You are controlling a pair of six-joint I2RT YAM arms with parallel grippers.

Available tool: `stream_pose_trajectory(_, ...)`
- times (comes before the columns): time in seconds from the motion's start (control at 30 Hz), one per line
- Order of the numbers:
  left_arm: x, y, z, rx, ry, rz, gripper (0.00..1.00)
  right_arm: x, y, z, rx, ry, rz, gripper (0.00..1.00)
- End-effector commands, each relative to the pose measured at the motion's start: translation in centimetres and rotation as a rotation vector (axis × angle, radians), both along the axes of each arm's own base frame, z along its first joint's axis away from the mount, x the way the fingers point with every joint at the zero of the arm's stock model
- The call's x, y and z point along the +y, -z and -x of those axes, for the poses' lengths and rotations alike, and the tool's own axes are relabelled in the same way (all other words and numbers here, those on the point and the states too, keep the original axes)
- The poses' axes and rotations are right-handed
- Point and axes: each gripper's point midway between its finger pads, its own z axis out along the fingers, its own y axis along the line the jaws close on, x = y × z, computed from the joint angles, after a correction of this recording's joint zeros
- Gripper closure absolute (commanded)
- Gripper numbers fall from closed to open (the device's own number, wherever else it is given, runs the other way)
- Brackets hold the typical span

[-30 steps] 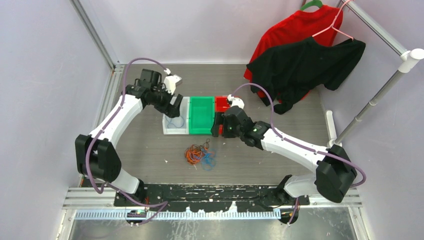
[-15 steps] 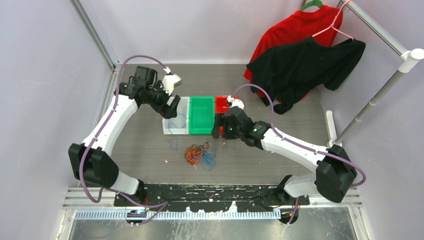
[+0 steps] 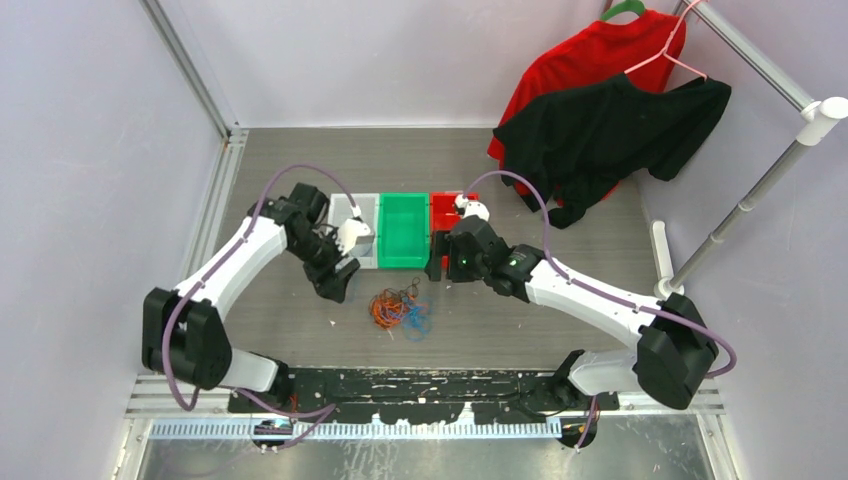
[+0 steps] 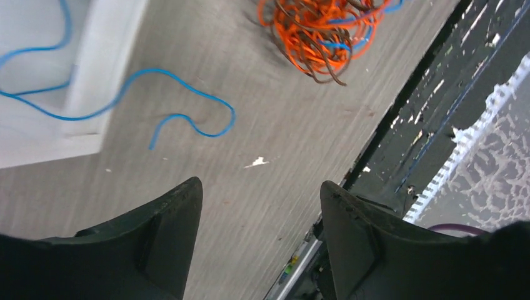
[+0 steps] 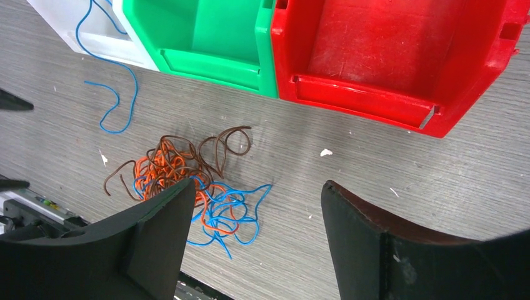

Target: Untangle the cables

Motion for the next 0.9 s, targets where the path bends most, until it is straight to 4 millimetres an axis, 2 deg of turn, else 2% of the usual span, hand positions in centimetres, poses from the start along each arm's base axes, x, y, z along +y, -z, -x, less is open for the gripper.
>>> stream_pose_trajectory(0.0,-0.8,0.4,2.0,-0.077,0.063,0.036,0.3,0.3,-1.3,0.0,-0.033,-0.007,-0.039,0.22)
stream_pose_trajectory(0.13,-0.9,2.7,3.1,-0.055,0.117,-0.007,0.31,0.3,-1.3,0.0,-0.031,-0.002,-0.045,0.23)
stream_pose_trajectory(0.37,-1.6,5.7,0.7,-0.123,0.19,-0.062,0.34,0.1,-1.4,0.4,-0.035,0.014,-0.077,0.26)
stream_pose_trajectory(0.53,-1.6,7.1,0.0,-0.129,0.252,-0.08,0.37,0.1,-1.6,0.8,-0.026,0.014,-0.101,0.28)
stream_pose_trajectory(0.63,-1.3,8.2,0.3,-0.116,0.275,-0.093,0.44,0.0,-1.8,0.9,-0.032,0.016,-0.108,0.29)
stream_pose_trajectory(0.77,-1.0,9.5,0.0,-0.145,0.284,-0.106,0.58,0.0,-1.9,1.0,-0.032,0.016,-0.119,0.32)
stream_pose_trajectory(0.87,-1.3,9.2,0.0,-0.168,0.283,-0.085,0.76,-0.1,-2.0,1.1,-0.034,0.016,-0.125,0.35)
